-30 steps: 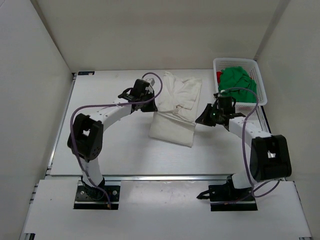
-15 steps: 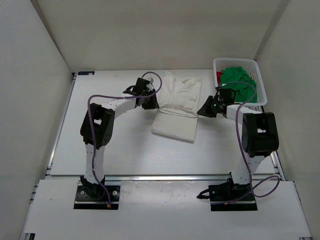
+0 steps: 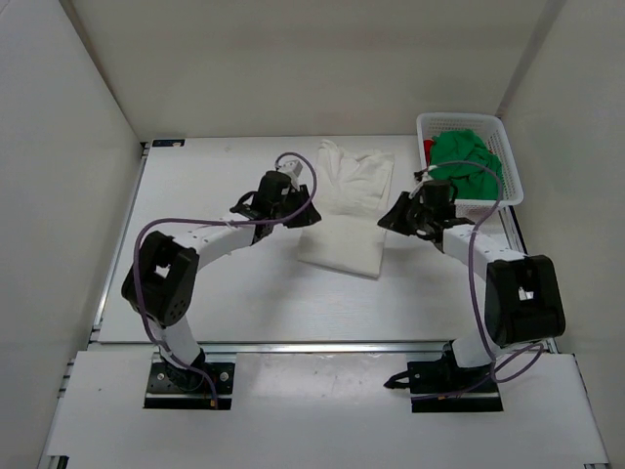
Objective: Fold and stack the t-shirts
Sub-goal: Fold the folded rectangular tshirt in 1/3 of the way
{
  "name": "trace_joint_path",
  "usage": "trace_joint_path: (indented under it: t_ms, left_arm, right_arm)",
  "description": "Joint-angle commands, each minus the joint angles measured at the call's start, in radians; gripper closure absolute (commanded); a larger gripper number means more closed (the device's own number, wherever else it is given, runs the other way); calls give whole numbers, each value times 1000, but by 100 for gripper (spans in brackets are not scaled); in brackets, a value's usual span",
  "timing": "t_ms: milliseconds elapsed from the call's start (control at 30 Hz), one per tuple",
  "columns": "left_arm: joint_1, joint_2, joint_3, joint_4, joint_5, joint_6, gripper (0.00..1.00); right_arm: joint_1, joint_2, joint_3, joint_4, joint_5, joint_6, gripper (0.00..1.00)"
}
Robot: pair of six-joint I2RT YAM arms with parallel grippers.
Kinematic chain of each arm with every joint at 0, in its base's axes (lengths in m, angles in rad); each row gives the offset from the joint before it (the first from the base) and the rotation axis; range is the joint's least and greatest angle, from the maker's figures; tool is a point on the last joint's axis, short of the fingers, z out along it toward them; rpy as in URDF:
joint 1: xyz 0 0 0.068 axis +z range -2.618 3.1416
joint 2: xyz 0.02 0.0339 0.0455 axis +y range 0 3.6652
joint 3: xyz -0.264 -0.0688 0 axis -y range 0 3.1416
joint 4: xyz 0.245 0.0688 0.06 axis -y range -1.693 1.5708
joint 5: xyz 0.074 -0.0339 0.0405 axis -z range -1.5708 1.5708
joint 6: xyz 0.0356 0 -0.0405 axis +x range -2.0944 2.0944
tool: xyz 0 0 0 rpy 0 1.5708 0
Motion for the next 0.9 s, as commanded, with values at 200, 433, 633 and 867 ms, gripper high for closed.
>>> trace_joint_path:
  t_ms: [200,433,633,867]
  left_arm:
    - [12,43,-309,146,58,-58,65]
    - [-42,-83,-533,207,61,-91,65]
    - [-65,-258,-635,197,43,-96,59]
    - [-28,-454,-664,36,-55,-32,51]
  right_arm:
    - [185,4,-180,73,63,-7,100]
    - [192,-71,-350,94,48,-7,100]
    - [180,-181,-398,64,9,-30,97]
    - [154,-367,-390,-58,61,-54,70]
